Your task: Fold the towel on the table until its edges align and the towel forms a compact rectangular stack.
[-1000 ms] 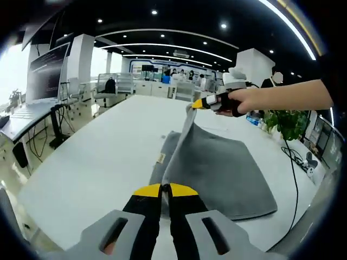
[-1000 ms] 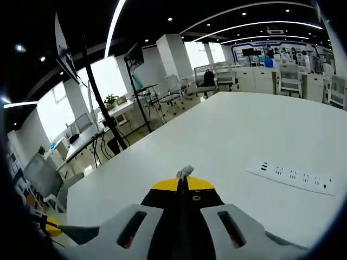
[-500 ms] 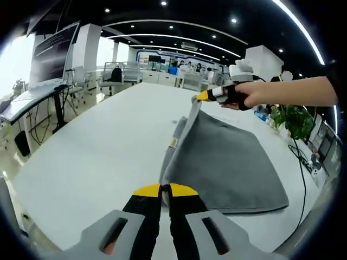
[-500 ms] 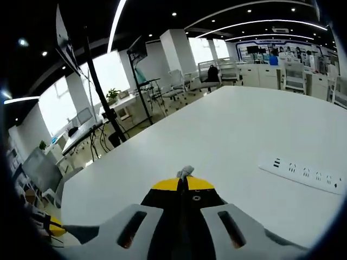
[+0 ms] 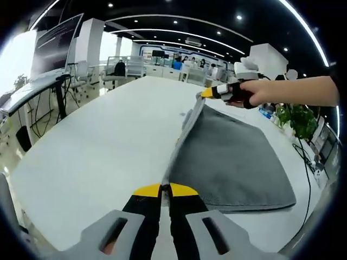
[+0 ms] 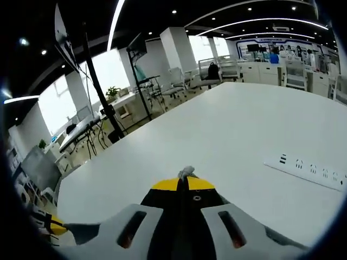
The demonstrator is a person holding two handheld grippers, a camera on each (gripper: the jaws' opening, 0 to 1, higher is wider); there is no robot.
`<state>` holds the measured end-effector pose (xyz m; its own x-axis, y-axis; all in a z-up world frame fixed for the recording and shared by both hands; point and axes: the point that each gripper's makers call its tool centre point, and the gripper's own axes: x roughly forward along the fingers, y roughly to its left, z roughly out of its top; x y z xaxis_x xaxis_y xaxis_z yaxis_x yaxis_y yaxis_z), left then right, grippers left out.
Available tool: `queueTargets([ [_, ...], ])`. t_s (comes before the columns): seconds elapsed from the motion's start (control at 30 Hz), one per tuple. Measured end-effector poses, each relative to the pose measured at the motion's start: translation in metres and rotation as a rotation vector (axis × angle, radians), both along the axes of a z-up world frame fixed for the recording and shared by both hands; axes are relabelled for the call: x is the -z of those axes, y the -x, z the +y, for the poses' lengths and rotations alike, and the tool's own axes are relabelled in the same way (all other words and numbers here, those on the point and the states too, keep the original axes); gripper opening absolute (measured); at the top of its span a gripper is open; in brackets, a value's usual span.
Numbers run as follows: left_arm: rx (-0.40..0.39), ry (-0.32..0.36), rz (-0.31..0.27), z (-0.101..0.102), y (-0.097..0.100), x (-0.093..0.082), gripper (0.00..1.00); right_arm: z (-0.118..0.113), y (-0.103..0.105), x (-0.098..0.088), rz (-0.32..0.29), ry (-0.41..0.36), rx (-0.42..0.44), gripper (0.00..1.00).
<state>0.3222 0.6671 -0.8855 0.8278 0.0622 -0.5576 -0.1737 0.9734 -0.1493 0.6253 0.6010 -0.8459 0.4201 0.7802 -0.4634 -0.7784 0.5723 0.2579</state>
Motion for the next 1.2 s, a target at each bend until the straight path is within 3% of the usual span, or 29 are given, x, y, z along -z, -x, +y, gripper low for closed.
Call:
queueTargets([
  [0.1, -0.016, -0.007, 0.01, 0.003, 0.002, 0.002, 0.06, 0.0, 0.002, 0.0, -0.002, 0.002, -0.009, 0.01],
  [0.2, -0.037, -0.015, 0.016, 0.006, 0.005, 0.003, 0.14, -0.003, 0.002, 0.0, -0.002, 0.003, -0.008, 0.02],
  [0.3, -0.044, -0.024, 0.022, 0.009, 0.006, 0.005, 0.17, -0.008, 0.001, 0.001, 0.008, -0.002, 0.001, 0.09],
  [0.57, -0.04, -0.037, 0.021, 0.01, 0.005, 0.004, 0.23, -0.027, 0.007, 0.007, 0.037, 0.002, 0.016, 0.13],
  [0.7, -0.014, -0.079, -0.006, 0.009, -0.002, -0.009, 0.23, -0.041, 0.015, 0.012, 0.05, 0.011, 0.02, 0.14],
  [0.9, 0.069, -0.079, -0.043, 0.003, -0.013, -0.017, 0.23, -0.071, 0.025, 0.025, 0.077, 0.038, 0.041, 0.14],
  [1.2, 0.201, -0.065, 0.003, -0.018, -0.022, -0.005, 0.27, -0.116, 0.035, 0.035, 0.09, 0.091, 0.061, 0.2],
])
